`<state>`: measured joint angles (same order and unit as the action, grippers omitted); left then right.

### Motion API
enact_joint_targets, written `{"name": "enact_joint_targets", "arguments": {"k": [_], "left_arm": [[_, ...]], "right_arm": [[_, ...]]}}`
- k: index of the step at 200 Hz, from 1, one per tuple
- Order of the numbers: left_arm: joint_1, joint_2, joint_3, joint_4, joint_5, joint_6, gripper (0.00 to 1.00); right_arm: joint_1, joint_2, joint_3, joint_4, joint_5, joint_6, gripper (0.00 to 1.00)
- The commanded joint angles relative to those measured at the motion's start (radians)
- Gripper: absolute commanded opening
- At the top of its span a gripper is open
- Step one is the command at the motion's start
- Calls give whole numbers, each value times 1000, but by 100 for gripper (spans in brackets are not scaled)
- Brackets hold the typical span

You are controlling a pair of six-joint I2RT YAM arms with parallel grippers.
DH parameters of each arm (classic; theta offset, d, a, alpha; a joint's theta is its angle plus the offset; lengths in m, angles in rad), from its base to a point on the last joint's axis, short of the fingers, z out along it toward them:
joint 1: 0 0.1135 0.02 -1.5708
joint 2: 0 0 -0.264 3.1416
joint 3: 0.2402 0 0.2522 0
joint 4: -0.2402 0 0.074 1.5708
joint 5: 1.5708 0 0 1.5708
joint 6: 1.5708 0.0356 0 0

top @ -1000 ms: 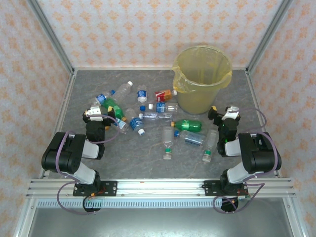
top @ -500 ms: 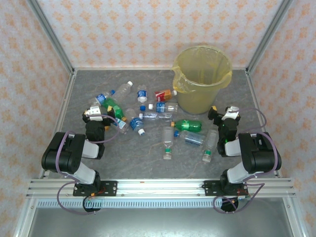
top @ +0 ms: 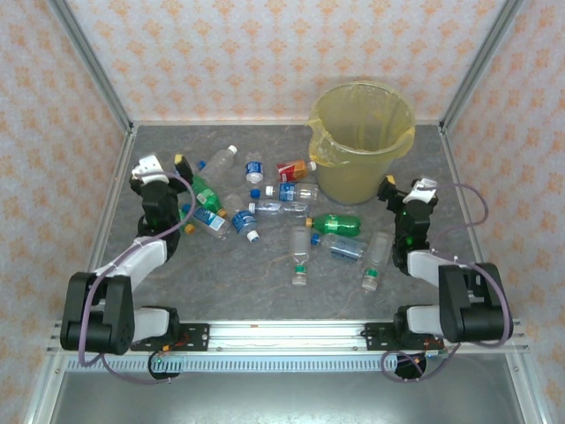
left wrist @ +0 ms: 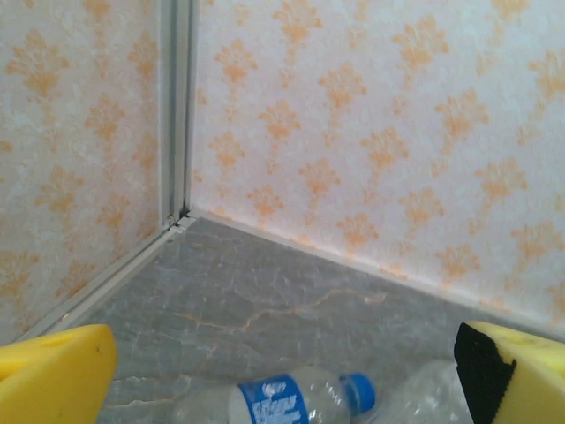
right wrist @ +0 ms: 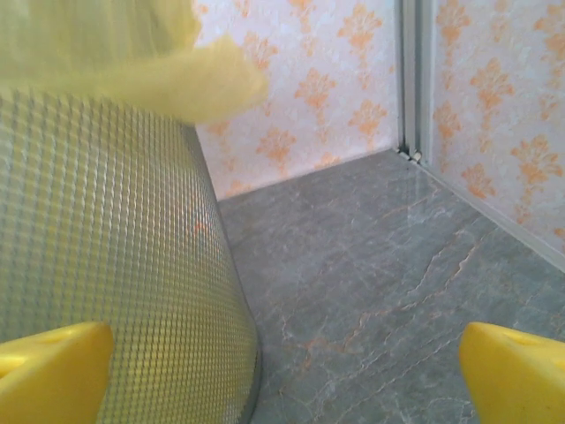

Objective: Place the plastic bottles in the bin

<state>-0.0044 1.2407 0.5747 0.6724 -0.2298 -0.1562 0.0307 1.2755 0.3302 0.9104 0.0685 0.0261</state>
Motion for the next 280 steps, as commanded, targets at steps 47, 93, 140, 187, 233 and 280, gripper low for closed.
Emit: {"name": "enact_joint_targets", "arguments": {"k": [47, 93, 140, 187, 233, 280], "left_arm": [[15, -58, 282, -690, 98, -240, 99], [14, -37, 344, -873, 246, -351, 99], [0, -170, 191, -733, 387, -424, 99], [-159, -159, 196, -788, 348, -472, 99], [-332, -87, 292, -882, 201, -486, 99], [-403, -76, 325, -839, 245, -455, 99]], "right_arm": [[-8, -298, 175, -559, 175, 384, 99], [-26, -466, 208, -786, 120, 485, 100], [-24, -445, 319, -1096, 33, 504, 100], [-6, -442, 324, -1282, -117, 529, 100], [131, -457, 289, -1430, -77, 600, 97], [237, -448, 252, -1493, -61, 664, 85]]}}
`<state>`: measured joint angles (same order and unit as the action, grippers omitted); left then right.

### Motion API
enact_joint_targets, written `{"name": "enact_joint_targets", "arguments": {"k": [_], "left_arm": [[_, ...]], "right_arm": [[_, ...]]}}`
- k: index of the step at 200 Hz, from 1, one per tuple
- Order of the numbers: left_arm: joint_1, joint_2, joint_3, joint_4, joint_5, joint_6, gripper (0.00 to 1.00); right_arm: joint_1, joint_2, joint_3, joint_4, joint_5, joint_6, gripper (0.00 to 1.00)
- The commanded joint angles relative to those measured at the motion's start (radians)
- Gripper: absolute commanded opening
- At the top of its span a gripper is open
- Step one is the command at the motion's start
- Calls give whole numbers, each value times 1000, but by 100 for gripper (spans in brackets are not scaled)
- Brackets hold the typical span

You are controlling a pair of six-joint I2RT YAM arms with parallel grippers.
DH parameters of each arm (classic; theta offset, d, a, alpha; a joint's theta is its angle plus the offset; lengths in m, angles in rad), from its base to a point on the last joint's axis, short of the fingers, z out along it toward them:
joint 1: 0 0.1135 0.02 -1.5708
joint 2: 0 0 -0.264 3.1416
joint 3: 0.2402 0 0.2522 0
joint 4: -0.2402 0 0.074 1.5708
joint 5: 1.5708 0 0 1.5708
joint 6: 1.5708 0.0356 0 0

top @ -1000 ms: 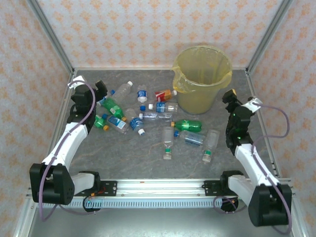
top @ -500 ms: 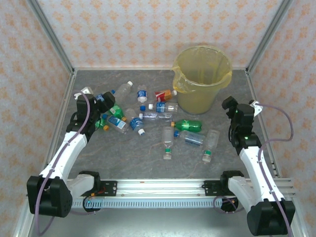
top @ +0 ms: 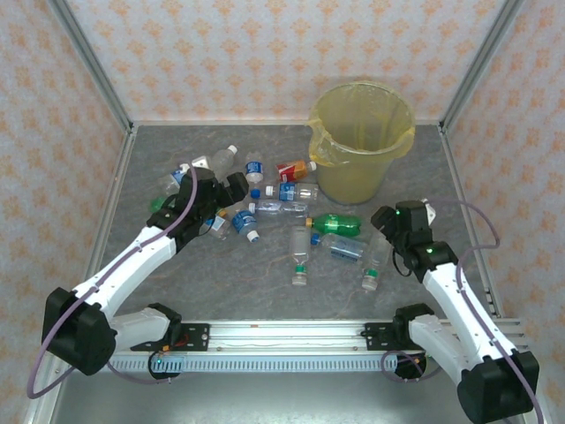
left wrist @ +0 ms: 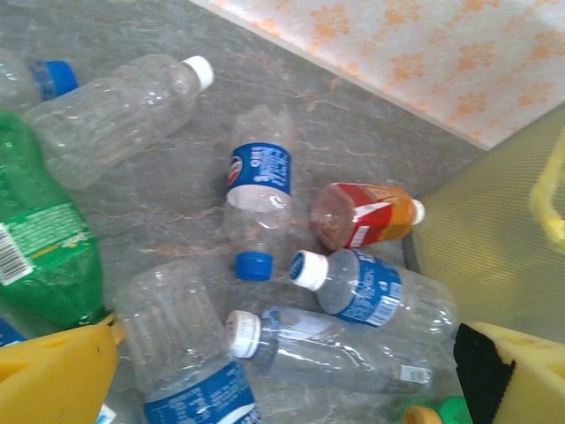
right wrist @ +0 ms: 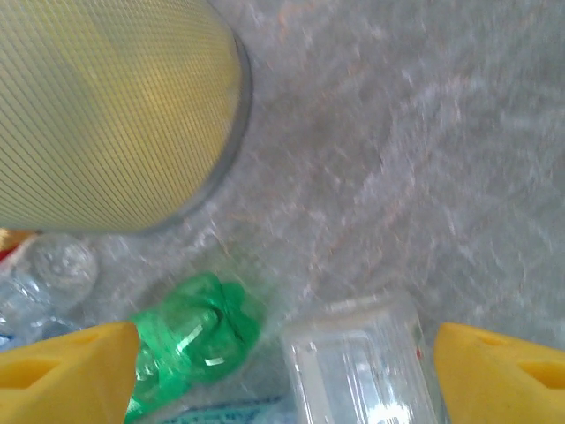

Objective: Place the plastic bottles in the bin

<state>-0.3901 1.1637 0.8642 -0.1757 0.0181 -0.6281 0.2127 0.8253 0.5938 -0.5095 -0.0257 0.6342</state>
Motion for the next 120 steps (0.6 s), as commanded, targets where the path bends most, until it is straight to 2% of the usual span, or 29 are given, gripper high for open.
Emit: {"name": "enact_joint_targets", "arguments": {"k": [1, 40, 82, 99, 120], "left_arm": [[-18, 1, 35, 10, -1, 17, 99], [-52, 9, 74, 10, 15, 37, 99], [-70, 34, 102, 1, 15, 77, 99], [-74, 47, 114, -5, 22, 79, 99], [-77, 62, 131, -11, 28, 85, 99]], "right_arm": [[58, 4, -11, -75, 35, 58, 85], [97, 91, -36, -110, 29, 111, 82], [102, 68, -82, -92, 30, 140, 80], [103, 74, -104, -72, 13, 145, 73], [103, 95, -112, -54, 11, 147, 73]]}}
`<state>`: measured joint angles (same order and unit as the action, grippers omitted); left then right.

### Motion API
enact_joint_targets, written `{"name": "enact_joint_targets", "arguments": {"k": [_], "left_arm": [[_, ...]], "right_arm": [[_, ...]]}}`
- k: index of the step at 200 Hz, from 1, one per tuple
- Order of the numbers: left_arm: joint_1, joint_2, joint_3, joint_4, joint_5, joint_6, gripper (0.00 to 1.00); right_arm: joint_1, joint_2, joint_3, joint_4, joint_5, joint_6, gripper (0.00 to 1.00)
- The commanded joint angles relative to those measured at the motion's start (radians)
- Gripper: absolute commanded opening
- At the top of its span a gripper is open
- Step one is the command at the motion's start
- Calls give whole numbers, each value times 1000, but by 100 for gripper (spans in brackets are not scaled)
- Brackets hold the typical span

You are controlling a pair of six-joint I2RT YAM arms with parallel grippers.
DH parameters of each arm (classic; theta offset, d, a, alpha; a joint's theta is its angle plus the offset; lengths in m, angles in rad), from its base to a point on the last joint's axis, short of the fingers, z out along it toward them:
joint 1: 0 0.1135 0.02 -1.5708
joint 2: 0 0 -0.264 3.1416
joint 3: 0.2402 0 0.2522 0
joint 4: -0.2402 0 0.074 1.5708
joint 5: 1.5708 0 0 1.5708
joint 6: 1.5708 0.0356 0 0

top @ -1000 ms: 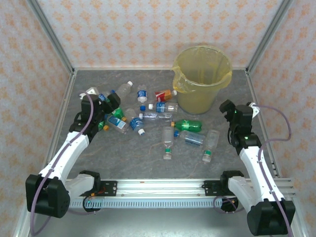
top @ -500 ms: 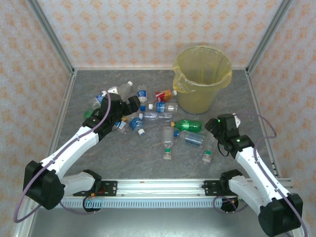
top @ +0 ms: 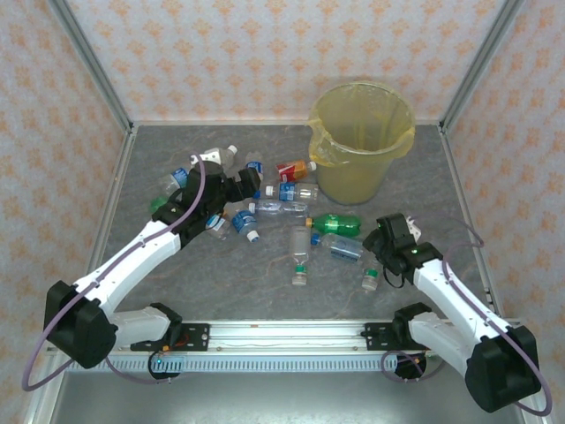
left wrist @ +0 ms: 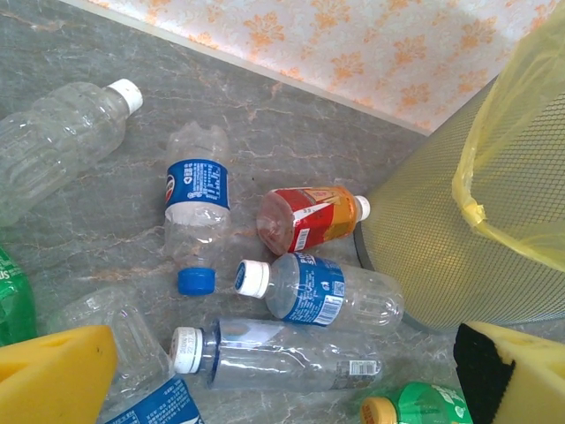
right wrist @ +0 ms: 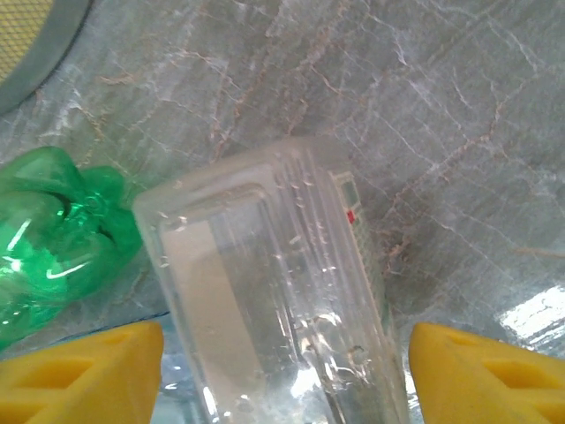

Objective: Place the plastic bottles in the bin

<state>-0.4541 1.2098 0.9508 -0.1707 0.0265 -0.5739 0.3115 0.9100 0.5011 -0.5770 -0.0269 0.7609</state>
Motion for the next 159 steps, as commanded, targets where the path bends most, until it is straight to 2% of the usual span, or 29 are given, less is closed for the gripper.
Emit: {"name": "enact_joint_targets", "arguments": {"k": [1, 90, 159], "left_arm": [[-12, 16, 44, -17, 19, 31, 99], [-16, -6, 27, -27, 18, 51, 99], [-16, -23, 14, -33, 12, 47, 99]], "right_arm": [[4, 11, -19, 15, 12, 20, 73], [4, 82, -40, 78, -35, 13, 77], [4, 127, -44, 78, -25, 5, 76]]}}
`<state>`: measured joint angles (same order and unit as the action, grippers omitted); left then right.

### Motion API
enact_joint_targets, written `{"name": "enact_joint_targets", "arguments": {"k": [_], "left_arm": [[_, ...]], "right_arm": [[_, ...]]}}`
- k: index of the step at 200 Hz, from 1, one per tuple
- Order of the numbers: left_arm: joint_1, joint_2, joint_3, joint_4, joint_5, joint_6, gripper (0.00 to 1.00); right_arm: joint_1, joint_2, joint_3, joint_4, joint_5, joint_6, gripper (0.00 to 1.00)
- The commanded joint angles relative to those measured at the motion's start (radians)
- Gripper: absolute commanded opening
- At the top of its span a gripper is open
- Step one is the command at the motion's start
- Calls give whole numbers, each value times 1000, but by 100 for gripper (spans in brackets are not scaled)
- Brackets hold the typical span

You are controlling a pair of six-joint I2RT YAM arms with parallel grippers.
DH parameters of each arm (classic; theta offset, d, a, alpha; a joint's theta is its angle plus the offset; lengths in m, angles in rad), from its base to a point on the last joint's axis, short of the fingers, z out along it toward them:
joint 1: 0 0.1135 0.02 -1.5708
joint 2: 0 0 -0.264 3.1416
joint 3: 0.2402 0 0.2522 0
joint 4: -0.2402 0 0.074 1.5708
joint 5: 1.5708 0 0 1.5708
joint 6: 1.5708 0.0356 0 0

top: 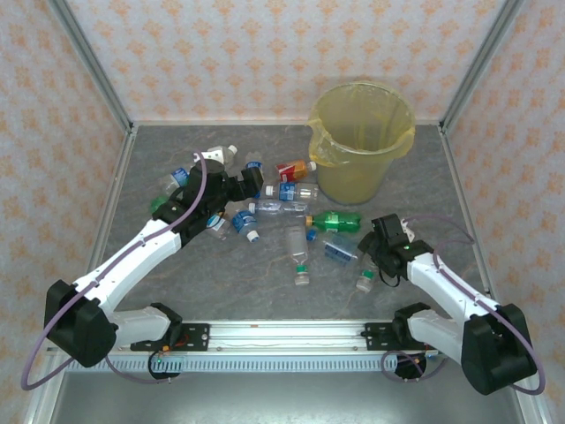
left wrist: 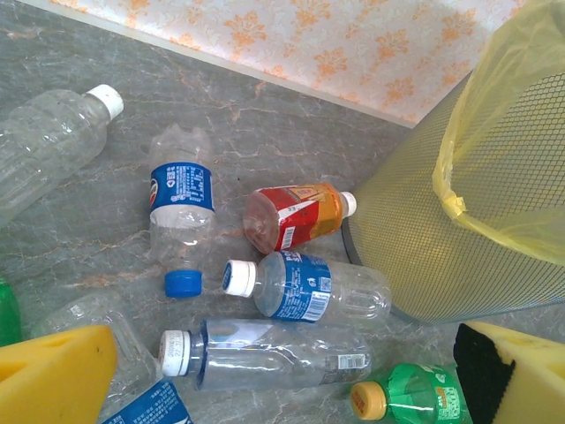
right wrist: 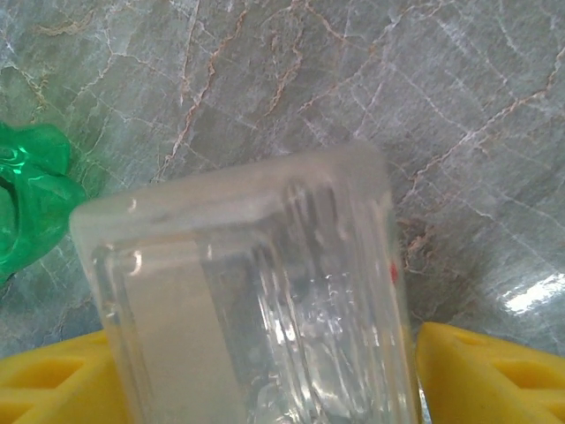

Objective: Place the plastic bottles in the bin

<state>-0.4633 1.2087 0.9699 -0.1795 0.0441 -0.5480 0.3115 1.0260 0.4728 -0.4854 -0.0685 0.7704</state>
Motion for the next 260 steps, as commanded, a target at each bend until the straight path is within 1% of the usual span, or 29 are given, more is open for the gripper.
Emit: {"name": "enact_joint_targets", "arguments": {"k": [1, 25, 57, 94, 123, 155, 177, 218, 260], "left_arm": [[-7, -22, -5, -23, -6, 20, 99], [-7, -20, 6, -25, -6, 21, 99], [-8, -6, 36, -28, 3, 22, 99], [-8, 17, 75, -31, 18, 20, 99], [-10, 27, 104, -28, 29, 19, 99], [-12, 30, 131, -16, 41, 20, 99], [-15, 31, 143, 11, 75, 47, 99], [-14, 32, 233, -26, 45, 105, 99], [-14, 7, 259, 5, 30, 110, 99]], "right_arm": [[4, 12, -16, -13, 16, -5, 76], [4, 6, -10, -22, 32, -4, 72], [4, -43, 1, -42, 72, 7, 63], [4, -96, 36, -79, 121, 16, 61], [4, -123, 105, -115, 181, 7, 61], [4, -143, 233, -135, 247, -15, 61], [4, -138, 348, -134, 315, -55, 60], [4, -98, 577, -104, 439, -165, 60], [4, -2, 793, -21, 460, -256, 59]]}}
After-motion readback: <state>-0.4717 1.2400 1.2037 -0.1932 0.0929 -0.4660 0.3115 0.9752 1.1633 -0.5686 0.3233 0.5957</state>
